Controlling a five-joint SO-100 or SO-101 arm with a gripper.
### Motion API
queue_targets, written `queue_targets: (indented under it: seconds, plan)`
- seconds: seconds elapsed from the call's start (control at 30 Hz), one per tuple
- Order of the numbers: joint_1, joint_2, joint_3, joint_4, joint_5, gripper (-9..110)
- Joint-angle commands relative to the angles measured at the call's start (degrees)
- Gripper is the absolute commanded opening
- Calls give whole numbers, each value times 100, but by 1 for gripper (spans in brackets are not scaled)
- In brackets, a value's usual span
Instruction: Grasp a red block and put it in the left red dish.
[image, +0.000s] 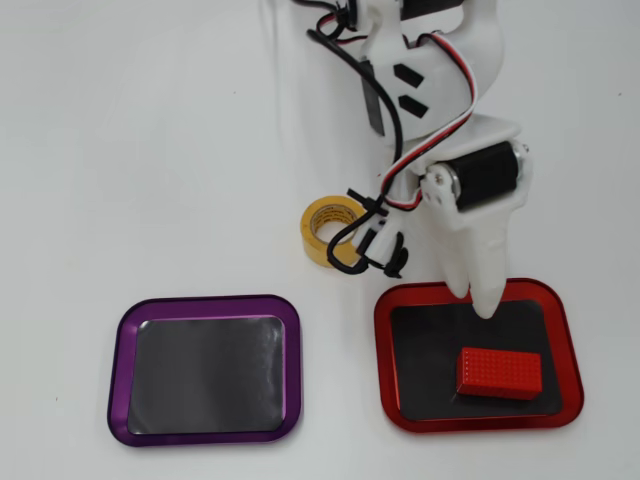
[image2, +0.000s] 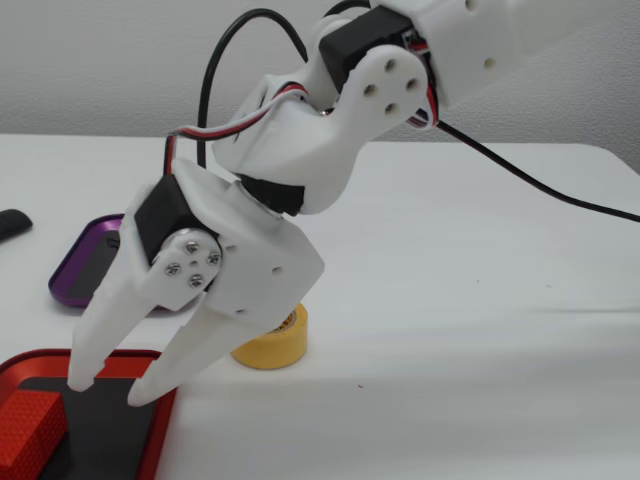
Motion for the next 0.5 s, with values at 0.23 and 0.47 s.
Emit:
queue_targets:
  seconds: [0.23, 0.47]
  plan:
    - [-88, 1028, -1116, 2443, 44, 21]
    - [-62, 2180, -1345, 4438, -44, 27]
